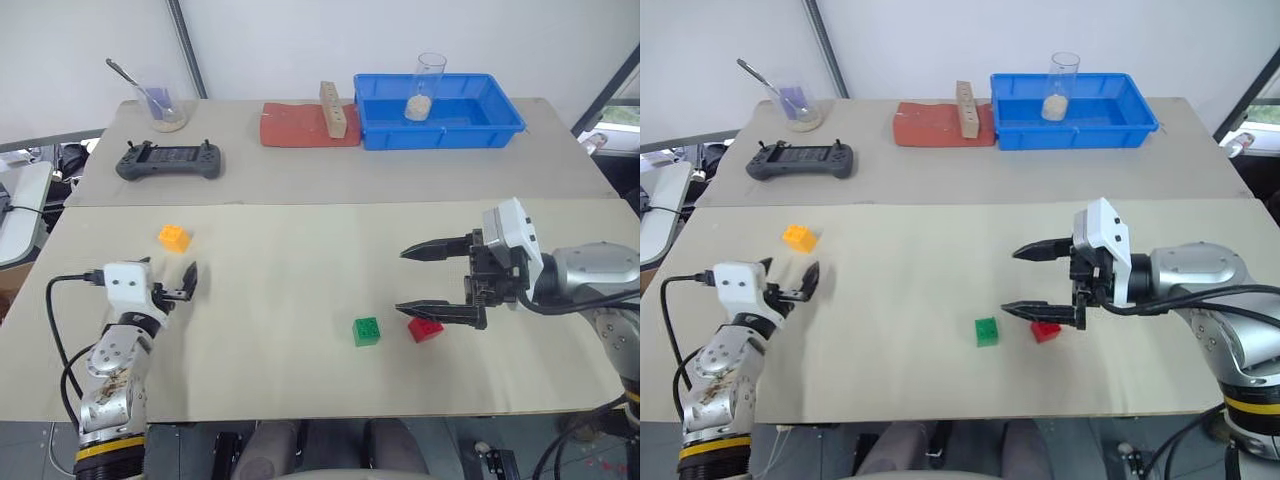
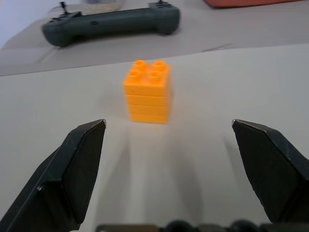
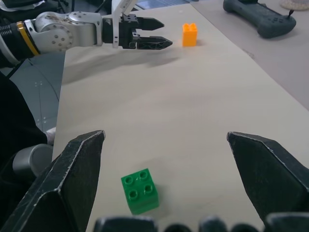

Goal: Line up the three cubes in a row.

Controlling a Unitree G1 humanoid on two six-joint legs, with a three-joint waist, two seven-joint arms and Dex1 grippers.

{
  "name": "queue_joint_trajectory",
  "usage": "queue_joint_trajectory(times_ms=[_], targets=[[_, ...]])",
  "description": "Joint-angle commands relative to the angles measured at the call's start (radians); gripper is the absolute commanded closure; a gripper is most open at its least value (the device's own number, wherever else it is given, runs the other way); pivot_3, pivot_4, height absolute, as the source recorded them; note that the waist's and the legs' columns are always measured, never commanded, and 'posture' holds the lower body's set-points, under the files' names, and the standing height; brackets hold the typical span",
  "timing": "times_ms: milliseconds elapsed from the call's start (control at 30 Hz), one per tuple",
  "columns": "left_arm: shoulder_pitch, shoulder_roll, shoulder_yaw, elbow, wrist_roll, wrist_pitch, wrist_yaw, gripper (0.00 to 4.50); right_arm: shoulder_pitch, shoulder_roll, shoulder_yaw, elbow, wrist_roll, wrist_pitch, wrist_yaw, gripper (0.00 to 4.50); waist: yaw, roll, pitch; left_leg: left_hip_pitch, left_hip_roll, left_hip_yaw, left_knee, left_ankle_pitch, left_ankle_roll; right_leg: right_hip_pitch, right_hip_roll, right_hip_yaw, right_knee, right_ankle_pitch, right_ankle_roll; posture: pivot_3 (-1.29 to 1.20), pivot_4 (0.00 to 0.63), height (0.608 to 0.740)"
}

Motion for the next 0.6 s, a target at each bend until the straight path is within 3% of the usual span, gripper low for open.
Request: queue_joint_trajectory(times_ms=[33,300,500,600], targets=[[-0.081,0.064,0.027,0.107,-0.013,-0.036,-0.042,0.04,-0.041,0.011,0.008,-0.009,0.018,0.011,-0.006,0.0,0.0,0.0,0.0,0.0,0.0,0.0,0.0,0.0,0.0,0.0,0.0,0.0,0.0,0.0,0.0,0.0,0.15,0.74],[-0.304,0.188,-0.037,0.518,-0.016,-0.132,-0.311,0.04,-0.083,0.032,0.023,-0.017,0.028,0.035,-0.026,0.0,-0.001,0.0,0.0,0.0,0.0,0.0,0.0,0.0,0.0,0.0,0.0,0.0,0.0,0.0,0.0,0.0,0.15,0.74],[-0.438,0.232,-0.073,0.777,0.017,-0.258,-0.398,0.04,-0.086,0.027,0.015,-0.029,0.041,0.047,-0.034,0.0,-0.012,-0.001,0.0,0.0,-0.001,0.0,0.0,0.0,0.0,0.0,0.0,0.0,0.001,0.0,0.0,0.0,0.15,0.74],[-0.474,0.233,-0.082,0.836,0.022,-0.298,-0.413,1.34,-0.082,0.026,0.011,-0.035,0.04,0.049,-0.037,0.0,-0.018,-0.001,0.0,-0.001,-0.001,0.0,0.0,0.0,0.0,0.0,-0.001,0.0,0.001,0.0,0.0,0.0,0.15,0.74]])
